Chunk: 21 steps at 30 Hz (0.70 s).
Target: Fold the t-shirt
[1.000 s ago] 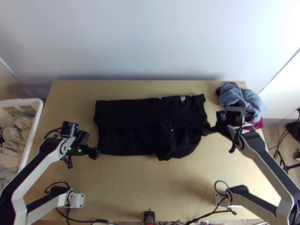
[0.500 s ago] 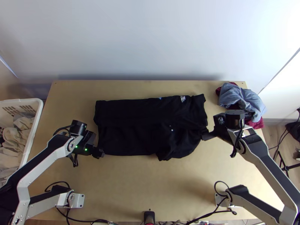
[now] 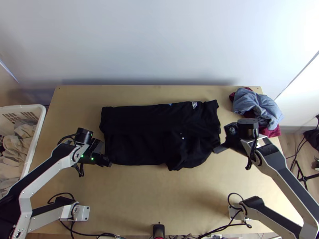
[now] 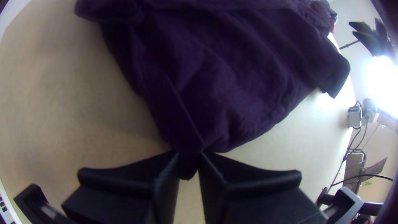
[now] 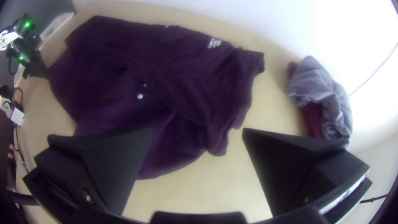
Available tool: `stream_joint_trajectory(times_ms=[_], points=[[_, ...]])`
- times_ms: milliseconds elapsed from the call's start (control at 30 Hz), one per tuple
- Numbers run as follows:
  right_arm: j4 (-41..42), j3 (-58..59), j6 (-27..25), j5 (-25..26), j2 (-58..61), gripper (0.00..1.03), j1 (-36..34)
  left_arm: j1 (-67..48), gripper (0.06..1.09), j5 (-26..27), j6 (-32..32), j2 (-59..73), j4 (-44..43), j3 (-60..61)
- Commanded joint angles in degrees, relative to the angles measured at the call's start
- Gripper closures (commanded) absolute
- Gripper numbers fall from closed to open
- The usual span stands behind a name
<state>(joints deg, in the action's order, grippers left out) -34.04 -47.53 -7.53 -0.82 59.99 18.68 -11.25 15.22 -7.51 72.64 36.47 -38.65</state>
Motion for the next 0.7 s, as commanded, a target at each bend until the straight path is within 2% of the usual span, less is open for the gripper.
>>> stream_joint_trajectory(times_ms=[0,233,400,667], points=[[-6.2,1.5,-0.1,-5.0,0.1,0.04,6.3,0.3,1.05,-0.1,0.2,-2.2,-1.4,0.6],[-13.4,1.6,-1.8,-7.2,-0.1,0.04,17.4,1.0,1.05,-0.1,0.8,-3.2,-1.0,-0.6],[-11.7,3.4,-5.0,-6.7,0.6,0.04,23.5,1.9,1.05,-0.1,0.8,-3.3,-0.1,-2.5],[-6.8,5.1,-6.0,-5.8,3.3,0.05,30.2,3.4,1.05,-0.2,0.7,-3.4,0.7,-2.7]])
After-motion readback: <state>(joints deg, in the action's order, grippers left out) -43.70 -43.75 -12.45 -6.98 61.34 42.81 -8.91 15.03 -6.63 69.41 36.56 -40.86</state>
